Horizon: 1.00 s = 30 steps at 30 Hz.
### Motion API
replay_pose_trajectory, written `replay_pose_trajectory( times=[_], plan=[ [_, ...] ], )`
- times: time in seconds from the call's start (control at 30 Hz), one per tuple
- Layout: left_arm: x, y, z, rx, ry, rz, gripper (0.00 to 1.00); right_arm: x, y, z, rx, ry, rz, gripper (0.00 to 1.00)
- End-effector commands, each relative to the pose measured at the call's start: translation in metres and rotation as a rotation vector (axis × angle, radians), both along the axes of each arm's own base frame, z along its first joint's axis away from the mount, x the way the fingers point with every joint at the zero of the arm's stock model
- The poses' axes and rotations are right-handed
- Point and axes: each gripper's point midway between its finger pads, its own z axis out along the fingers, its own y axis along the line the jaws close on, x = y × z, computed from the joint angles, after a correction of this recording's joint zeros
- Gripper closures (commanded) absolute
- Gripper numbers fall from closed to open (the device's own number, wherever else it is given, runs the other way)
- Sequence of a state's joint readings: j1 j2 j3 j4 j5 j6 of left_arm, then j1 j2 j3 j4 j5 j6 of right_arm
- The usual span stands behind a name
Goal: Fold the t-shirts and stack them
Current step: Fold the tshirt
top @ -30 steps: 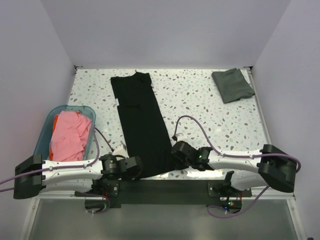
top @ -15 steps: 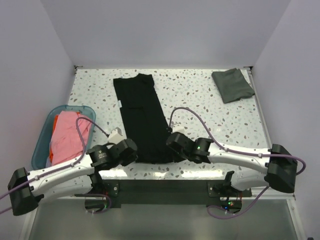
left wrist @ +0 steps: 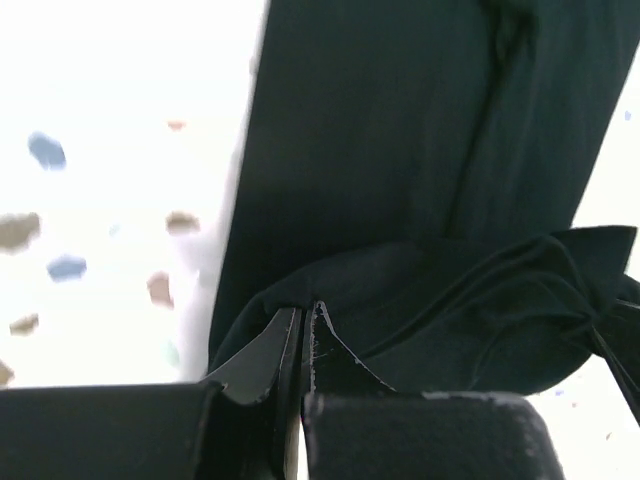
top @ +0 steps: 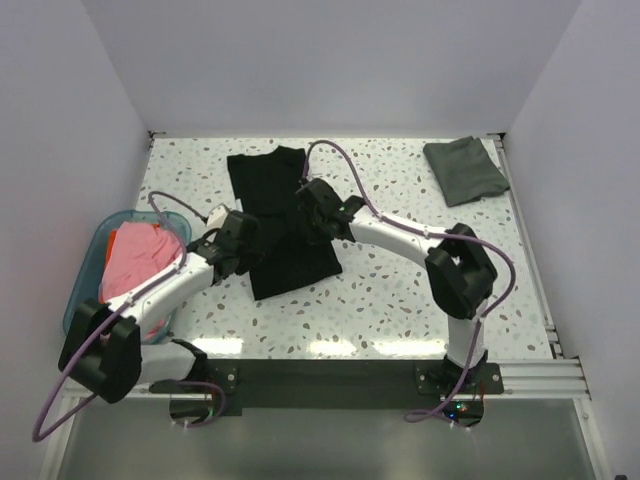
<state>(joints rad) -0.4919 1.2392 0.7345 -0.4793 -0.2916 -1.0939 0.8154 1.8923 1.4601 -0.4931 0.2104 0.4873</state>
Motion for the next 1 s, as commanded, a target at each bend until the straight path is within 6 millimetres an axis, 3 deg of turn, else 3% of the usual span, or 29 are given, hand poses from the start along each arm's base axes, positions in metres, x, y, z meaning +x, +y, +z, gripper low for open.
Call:
replay_pose_trajectory(
  times=[0.0,0.03,0.07,0.17,0.4,0.53,0.6,0.63,0.67,0.7,0.73,0.8,0.9,0.93,0.97],
  plan=[
    [0.053,0.000,0.031,-0.023,-0.131,-0.004,1.00,0.040,0.010,0.016,0.033,-0.046,0.011,0.96],
    [0.059,0.001,0.032,-0.023,-0.135,0.002,1.00,0.047,0.009,0.005,0.020,-0.031,-0.001,0.96],
    [0.069,0.003,0.032,-0.022,-0.135,0.012,1.00,0.061,0.009,0.013,0.037,-0.045,-0.014,0.96],
    [0.081,0.008,0.024,-0.019,-0.104,0.026,1.00,0.080,0.010,0.011,0.048,-0.032,-0.021,0.96],
    [0.108,0.011,0.013,-0.024,-0.082,0.041,1.00,0.110,0.007,0.002,0.073,-0.014,-0.027,0.94],
    [0.115,0.018,0.006,-0.028,-0.077,0.058,1.00,0.122,0.011,0.000,0.124,-0.017,-0.010,0.89],
    [0.121,0.020,0.003,-0.037,-0.084,0.054,1.00,0.126,0.013,-0.004,0.134,-0.014,0.012,0.80],
    [0.123,0.020,0.003,-0.043,-0.089,0.049,0.93,0.131,0.015,0.001,0.137,-0.029,0.013,0.76],
    [0.127,0.021,0.003,-0.053,-0.095,0.034,0.83,0.134,0.011,0.001,0.130,-0.026,0.007,0.64],
    [0.131,0.021,0.006,-0.060,-0.115,0.033,0.58,0.136,0.011,0.002,0.126,-0.031,0.011,0.59],
    [0.131,0.023,0.008,-0.059,-0.124,0.037,0.45,0.140,0.011,0.007,0.132,-0.042,0.009,0.52],
    [0.135,0.026,0.023,-0.070,-0.189,0.025,0.28,0.147,0.002,0.014,0.118,-0.057,-0.008,0.41],
    [0.134,0.032,0.045,-0.047,-0.248,0.023,0.17,0.148,-0.008,0.031,0.110,-0.098,-0.025,0.36],
    [0.133,0.033,0.049,-0.040,-0.253,0.022,0.17,0.142,-0.012,0.026,0.100,-0.085,-0.027,0.36],
    [0.129,0.036,0.051,-0.028,-0.249,0.024,0.17,0.141,-0.013,0.041,0.117,-0.115,-0.032,0.36]
  ],
)
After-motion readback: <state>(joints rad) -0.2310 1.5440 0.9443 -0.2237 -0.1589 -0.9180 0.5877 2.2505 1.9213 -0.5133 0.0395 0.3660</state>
